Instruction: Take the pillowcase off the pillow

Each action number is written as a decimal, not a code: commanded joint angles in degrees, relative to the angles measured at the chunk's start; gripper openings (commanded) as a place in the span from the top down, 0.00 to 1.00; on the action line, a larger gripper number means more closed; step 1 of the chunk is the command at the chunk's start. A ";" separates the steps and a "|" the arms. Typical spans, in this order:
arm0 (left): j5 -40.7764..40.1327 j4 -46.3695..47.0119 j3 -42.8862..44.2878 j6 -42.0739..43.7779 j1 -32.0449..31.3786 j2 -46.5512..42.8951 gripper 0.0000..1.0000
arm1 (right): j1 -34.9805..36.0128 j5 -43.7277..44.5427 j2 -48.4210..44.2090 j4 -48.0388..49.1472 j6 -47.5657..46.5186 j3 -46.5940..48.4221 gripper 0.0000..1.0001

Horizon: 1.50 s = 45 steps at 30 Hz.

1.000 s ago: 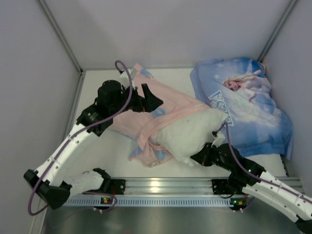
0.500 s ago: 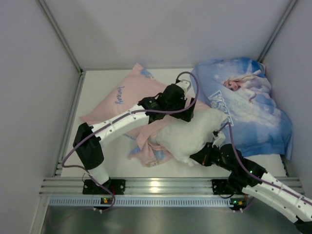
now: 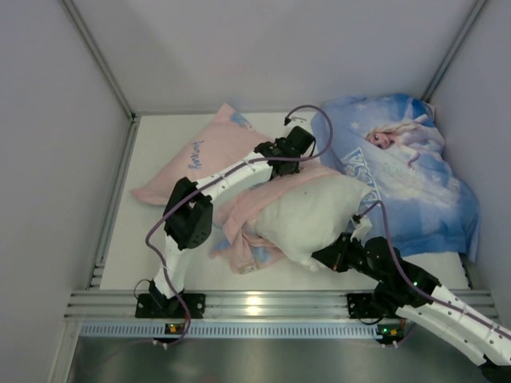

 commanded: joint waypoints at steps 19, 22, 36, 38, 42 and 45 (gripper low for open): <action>29.66 7.12 -17.06 5.25 1.03 -24.20 0.05 | -0.05 1.73 -4.41 -4.86 -0.84 5.40 1.00; 27.05 6.16 -17.24 5.51 -0.54 -21.65 0.05 | -0.05 1.73 -5.10 -5.74 -0.84 5.92 1.00; -4.64 -10.46 -8.71 -2.30 6.28 -7.73 1.00 | -0.05 5.06 -8.97 -11.80 -1.45 11.02 1.00; -0.50 -8.10 -11.34 -6.52 10.33 -10.28 1.00 | 0.04 6.82 -10.20 -14.78 -1.37 12.07 1.00; 2.42 -2.90 -23.00 -9.60 19.73 -22.03 1.00 | -0.05 14.09 -16.08 -21.55 -0.66 15.84 1.00; 2.40 -0.54 -27.68 -10.75 23.60 -30.03 1.00 | -0.05 16.22 -18.64 -23.32 1.18 15.60 1.00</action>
